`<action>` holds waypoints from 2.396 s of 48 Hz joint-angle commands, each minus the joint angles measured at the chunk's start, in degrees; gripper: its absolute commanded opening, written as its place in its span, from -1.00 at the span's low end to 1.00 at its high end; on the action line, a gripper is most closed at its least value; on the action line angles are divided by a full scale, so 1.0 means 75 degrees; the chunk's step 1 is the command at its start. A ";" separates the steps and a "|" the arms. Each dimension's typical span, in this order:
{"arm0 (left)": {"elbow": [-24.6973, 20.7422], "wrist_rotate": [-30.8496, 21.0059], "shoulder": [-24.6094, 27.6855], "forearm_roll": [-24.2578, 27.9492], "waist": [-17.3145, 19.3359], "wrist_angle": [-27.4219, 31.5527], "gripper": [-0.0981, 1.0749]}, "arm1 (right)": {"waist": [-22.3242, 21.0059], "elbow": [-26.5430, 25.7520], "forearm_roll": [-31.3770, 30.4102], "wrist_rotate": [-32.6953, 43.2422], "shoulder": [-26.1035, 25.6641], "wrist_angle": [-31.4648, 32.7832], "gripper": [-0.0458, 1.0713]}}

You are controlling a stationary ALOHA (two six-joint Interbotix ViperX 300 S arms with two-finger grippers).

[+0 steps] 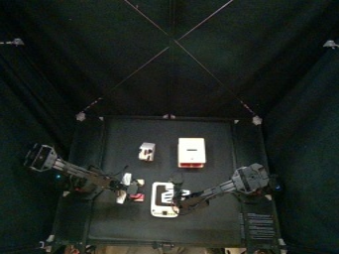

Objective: Put sushi roll on stove

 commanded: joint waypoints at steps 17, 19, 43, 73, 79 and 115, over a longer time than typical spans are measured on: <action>-0.0094 -0.0012 0.0000 0.0000 0.0035 -0.0059 0.83 | -0.0305 -0.0680 0.1102 -0.1559 0.0258 0.0328 0.41; -0.0082 0.0000 0.0000 0.0000 0.0035 -0.0059 0.83 | -0.0328 -0.0715 0.1207 -0.1605 0.0293 0.0445 0.43; -0.0035 -0.0012 -0.0023 -0.0328 0.0176 -0.0070 0.83 | -0.0867 -0.0762 0.3609 -0.3387 0.0527 0.0973 0.44; 0.0727 -0.0047 -0.1277 -0.1125 0.0211 -0.0152 0.83 | -0.1723 -0.1254 0.4711 -0.6270 0.0691 0.2027 0.44; 0.1008 -0.0047 -0.1570 -0.1395 0.0211 -0.0352 0.83 | -0.1793 -0.1289 0.5027 -0.6410 0.0984 0.2414 0.44; 0.1266 -0.0047 -0.1992 -0.1594 0.0199 -0.0715 0.82 | -0.1359 -0.2063 0.3598 -0.4969 0.0633 0.2520 0.46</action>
